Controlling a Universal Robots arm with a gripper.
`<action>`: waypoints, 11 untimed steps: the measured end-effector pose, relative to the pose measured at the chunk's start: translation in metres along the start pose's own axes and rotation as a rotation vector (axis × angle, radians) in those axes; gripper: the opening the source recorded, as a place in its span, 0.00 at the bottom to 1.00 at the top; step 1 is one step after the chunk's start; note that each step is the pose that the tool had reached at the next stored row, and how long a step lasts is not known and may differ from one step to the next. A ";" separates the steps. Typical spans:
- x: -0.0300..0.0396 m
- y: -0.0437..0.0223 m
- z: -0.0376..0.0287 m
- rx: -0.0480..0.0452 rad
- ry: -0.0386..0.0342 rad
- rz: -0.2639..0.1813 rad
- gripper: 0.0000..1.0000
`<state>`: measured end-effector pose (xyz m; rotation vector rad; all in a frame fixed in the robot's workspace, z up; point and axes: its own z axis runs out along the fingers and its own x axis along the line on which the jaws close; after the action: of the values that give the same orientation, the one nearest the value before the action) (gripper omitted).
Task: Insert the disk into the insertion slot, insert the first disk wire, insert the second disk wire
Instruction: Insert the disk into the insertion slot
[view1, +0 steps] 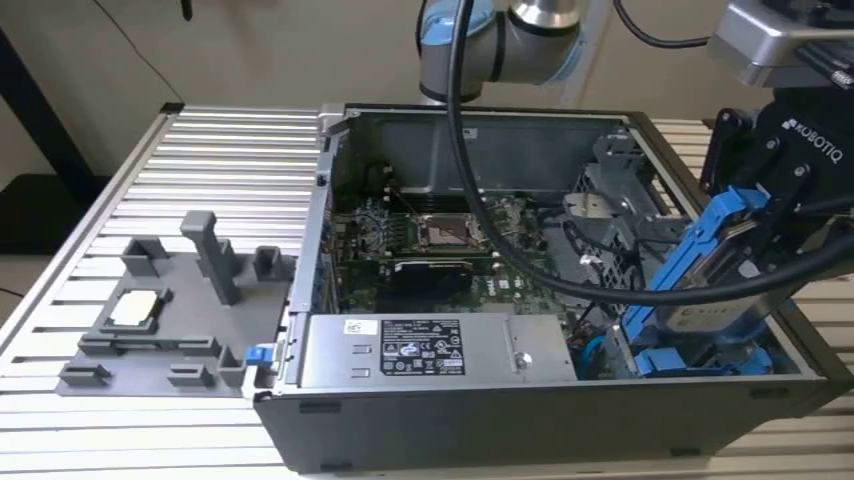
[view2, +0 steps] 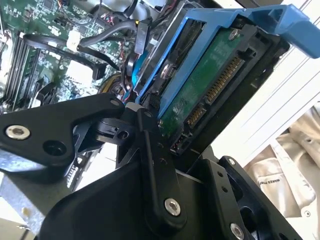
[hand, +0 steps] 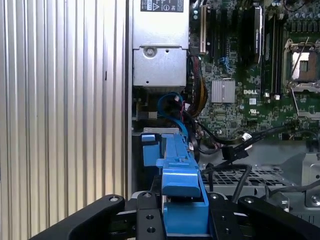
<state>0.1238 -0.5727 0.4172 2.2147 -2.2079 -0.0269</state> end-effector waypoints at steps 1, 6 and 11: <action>0.0000 -0.0002 0.0012 0.0000 -0.0001 0.000 0.33; 0.0000 -0.0024 0.0069 0.0000 0.0000 0.000 0.33; 0.0000 -0.0041 0.0150 0.0000 0.0001 0.000 0.33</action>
<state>0.1275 -0.5727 0.4021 2.2147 -2.2078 -0.0268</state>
